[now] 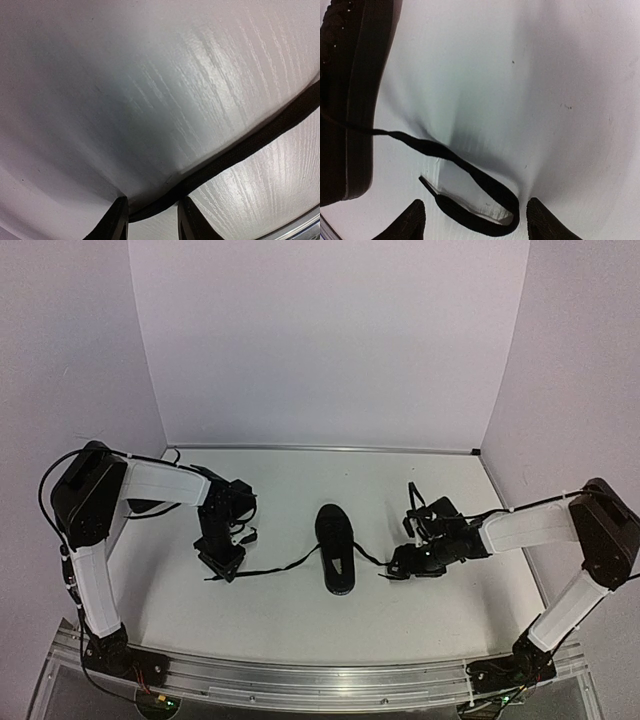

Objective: Tie the shoes

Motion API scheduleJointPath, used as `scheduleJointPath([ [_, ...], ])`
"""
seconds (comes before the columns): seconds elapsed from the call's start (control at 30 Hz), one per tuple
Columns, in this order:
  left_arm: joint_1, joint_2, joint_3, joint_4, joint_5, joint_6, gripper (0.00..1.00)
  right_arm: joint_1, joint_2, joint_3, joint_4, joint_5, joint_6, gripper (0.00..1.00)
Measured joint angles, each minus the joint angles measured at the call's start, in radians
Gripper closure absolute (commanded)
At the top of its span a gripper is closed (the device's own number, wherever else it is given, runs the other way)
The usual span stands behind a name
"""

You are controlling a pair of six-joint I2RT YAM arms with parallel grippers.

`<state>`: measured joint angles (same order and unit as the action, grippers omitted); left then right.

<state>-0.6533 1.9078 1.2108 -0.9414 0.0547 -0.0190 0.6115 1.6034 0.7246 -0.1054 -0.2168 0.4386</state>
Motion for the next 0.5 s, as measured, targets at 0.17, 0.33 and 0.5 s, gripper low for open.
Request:
scheduleJointPath([
  [0.17, 0.0, 0.001, 0.001, 0.0, -0.018, 0.004, 0.8, 0.015, -0.015, -0.013, -0.014, 0.017, 0.035, 0.39],
  [0.33, 0.0, 0.001, 0.0, 0.007, -0.015, 0.009, 0.9, 0.057, 0.023, 0.023, -0.022, 0.09, 0.058, 0.46],
  [0.5, 0.0, -0.004, -0.003, 0.019, -0.01, 0.014, 0.99, 0.068, 0.045, 0.041, -0.025, 0.141, 0.079, 0.68],
])
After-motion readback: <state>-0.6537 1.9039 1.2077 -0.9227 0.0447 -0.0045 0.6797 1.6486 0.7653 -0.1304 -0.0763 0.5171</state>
